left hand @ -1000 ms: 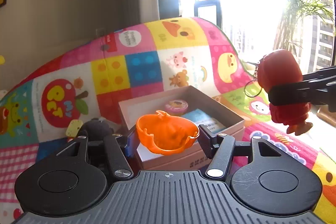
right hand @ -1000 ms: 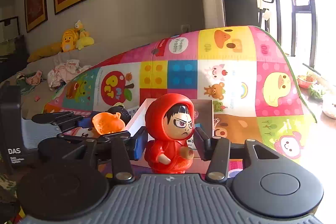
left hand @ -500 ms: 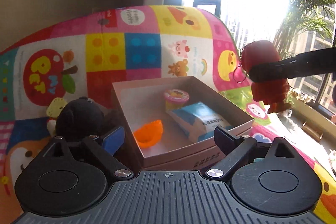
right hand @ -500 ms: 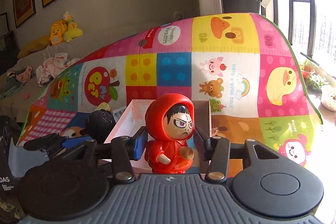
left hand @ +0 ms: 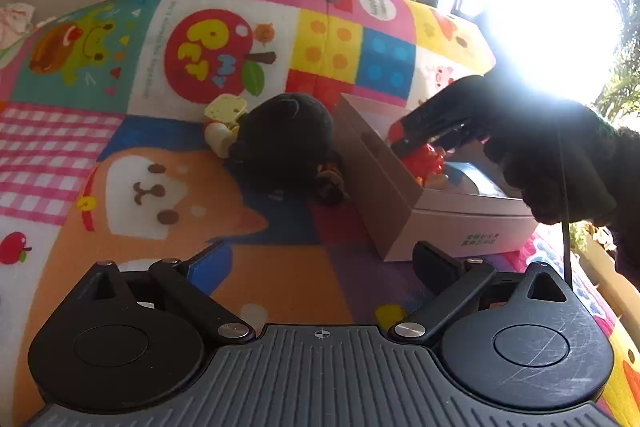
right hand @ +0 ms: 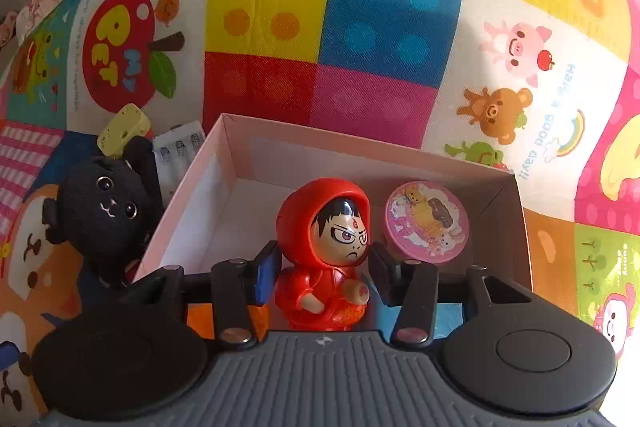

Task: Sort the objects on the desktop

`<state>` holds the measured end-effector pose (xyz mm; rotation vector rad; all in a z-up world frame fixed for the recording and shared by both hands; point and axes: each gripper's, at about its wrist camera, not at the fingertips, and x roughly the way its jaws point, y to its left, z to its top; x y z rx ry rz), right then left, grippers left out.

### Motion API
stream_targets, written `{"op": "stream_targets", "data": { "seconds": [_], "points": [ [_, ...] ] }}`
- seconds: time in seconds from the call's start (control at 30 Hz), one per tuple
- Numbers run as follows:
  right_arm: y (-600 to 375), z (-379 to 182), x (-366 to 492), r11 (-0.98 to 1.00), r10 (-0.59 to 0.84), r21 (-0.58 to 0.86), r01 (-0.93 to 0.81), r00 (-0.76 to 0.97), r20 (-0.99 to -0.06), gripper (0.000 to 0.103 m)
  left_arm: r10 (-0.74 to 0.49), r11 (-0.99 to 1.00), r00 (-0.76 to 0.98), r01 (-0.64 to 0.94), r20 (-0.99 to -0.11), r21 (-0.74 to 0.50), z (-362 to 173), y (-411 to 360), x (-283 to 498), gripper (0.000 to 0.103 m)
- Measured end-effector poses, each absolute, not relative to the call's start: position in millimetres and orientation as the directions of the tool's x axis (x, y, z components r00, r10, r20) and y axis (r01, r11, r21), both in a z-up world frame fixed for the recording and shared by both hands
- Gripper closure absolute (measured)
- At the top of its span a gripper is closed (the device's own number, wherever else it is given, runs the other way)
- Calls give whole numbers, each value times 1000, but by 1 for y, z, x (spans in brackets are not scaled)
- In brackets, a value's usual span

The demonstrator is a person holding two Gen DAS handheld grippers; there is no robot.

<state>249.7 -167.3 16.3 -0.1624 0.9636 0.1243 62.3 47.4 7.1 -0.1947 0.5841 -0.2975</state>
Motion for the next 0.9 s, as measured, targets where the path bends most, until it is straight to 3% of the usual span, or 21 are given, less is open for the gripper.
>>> {"op": "stream_targets", "data": {
  "seconds": [0.13, 0.27, 0.4, 0.67, 0.77, 0.83, 0.9],
  "points": [
    [-165, 46, 236, 980, 62, -70, -186, 619, -783, 50, -247, 959, 814, 128, -526, -253, 5, 57, 65, 1],
    [-136, 82, 225, 960, 180, -22, -279, 675, -716, 31, -171, 970, 818, 43, -549, -238, 3, 64, 70, 1],
    [-87, 84, 238, 922, 319, 98, -375, 590, -742, 27, -148, 975, 819, 28, -555, -219, 0, 66, 70, 0],
    [-30, 45, 264, 933, 246, 43, -358, 546, -801, 25, -182, 977, 823, 88, -538, -196, 2, 59, 65, 0],
    [-34, 50, 257, 889, 379, 199, -413, 418, -825, 23, -182, 975, 827, 82, -532, -206, 3, 62, 64, 0],
    [-41, 72, 244, 780, 565, 367, -506, 321, -760, 23, -184, 972, 832, 74, -524, -223, 6, 65, 63, 0],
    [-43, 90, 239, 764, 603, 388, -515, 356, -714, 24, -180, 970, 837, 64, -517, -233, 7, 67, 63, 0]
  ]
}}
